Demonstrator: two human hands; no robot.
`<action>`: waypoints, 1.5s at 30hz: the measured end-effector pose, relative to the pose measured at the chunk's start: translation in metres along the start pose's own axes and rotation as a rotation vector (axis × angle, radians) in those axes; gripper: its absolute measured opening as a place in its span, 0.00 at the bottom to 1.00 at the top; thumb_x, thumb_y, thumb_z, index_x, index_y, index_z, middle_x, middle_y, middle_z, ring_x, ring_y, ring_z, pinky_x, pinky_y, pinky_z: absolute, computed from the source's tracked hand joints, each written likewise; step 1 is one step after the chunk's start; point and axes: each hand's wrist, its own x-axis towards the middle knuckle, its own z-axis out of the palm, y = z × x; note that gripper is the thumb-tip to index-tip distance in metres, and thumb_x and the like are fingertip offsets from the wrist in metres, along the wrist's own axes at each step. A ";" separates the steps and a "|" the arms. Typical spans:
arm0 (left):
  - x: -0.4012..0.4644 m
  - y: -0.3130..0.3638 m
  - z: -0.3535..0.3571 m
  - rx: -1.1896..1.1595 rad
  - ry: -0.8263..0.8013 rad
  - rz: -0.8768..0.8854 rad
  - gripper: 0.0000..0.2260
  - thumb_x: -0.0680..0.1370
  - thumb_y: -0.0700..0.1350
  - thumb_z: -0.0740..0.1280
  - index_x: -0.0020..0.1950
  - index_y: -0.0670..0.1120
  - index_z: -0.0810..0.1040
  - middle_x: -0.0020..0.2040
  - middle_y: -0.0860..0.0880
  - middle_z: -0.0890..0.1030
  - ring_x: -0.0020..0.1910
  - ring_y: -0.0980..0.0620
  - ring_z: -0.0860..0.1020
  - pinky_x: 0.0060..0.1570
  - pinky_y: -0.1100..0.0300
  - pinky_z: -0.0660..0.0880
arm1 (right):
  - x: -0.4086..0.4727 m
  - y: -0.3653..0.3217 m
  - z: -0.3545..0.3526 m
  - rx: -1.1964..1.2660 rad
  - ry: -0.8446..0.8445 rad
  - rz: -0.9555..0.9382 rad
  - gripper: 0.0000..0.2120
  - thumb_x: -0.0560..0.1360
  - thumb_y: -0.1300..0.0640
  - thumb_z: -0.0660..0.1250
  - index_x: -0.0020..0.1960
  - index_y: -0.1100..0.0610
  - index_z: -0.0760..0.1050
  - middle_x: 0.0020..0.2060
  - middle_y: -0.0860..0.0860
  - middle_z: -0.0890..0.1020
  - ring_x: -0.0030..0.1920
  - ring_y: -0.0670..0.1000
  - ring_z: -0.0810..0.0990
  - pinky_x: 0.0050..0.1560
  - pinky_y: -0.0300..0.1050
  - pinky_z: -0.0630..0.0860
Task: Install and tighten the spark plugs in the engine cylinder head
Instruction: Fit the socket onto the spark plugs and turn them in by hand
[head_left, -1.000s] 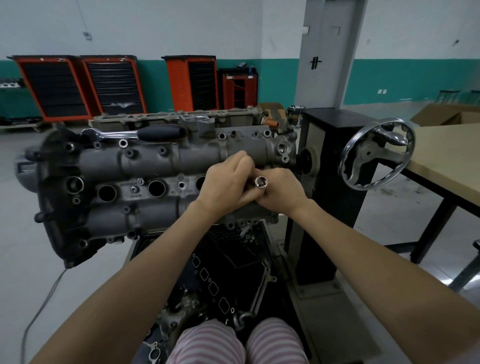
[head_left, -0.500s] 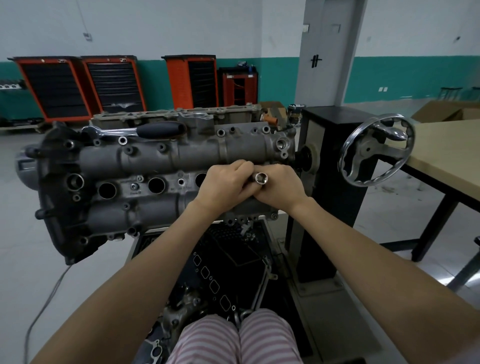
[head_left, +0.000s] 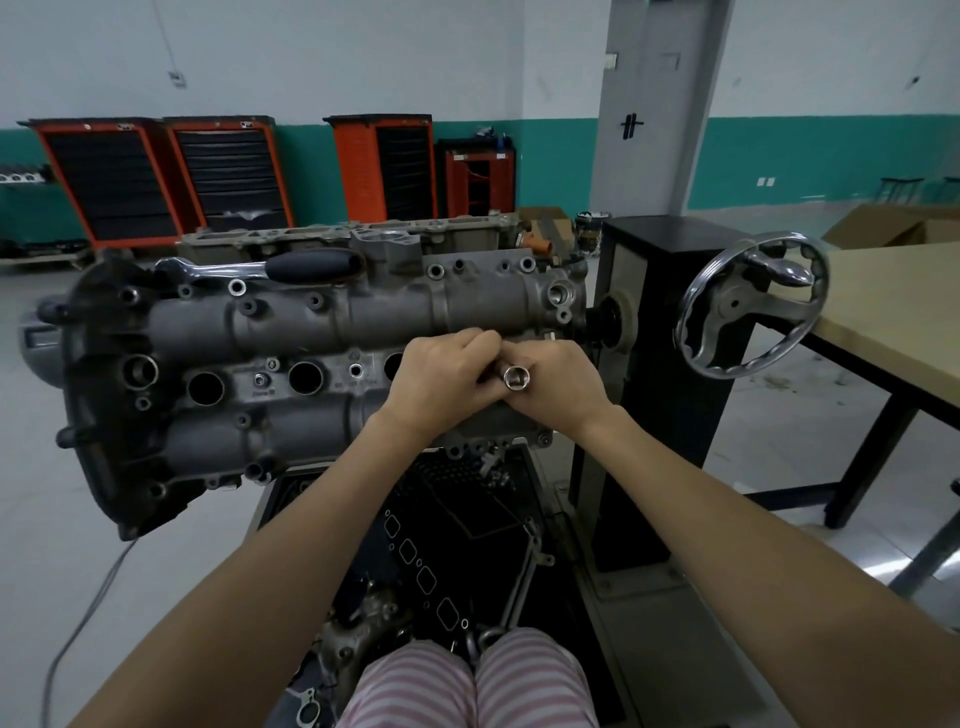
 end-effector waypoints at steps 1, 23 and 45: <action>-0.001 -0.001 0.001 -0.011 0.023 0.000 0.16 0.71 0.46 0.68 0.27 0.41 0.69 0.23 0.46 0.70 0.20 0.48 0.68 0.20 0.63 0.61 | 0.000 0.000 0.000 -0.005 0.007 0.007 0.14 0.70 0.53 0.56 0.34 0.61 0.75 0.24 0.52 0.76 0.24 0.55 0.74 0.23 0.41 0.65; -0.005 0.003 -0.002 -0.100 0.010 -0.054 0.16 0.71 0.46 0.66 0.26 0.41 0.68 0.22 0.46 0.69 0.20 0.48 0.67 0.22 0.64 0.61 | -0.001 0.000 -0.001 0.030 0.018 -0.012 0.14 0.69 0.55 0.56 0.32 0.63 0.73 0.24 0.56 0.77 0.24 0.59 0.75 0.21 0.46 0.69; -0.008 0.006 -0.001 -0.059 -0.023 -0.071 0.15 0.72 0.49 0.65 0.32 0.40 0.68 0.27 0.48 0.69 0.22 0.51 0.66 0.24 0.64 0.58 | 0.002 0.001 -0.001 -0.053 -0.119 0.057 0.08 0.71 0.57 0.63 0.40 0.62 0.77 0.31 0.55 0.80 0.32 0.59 0.78 0.30 0.50 0.72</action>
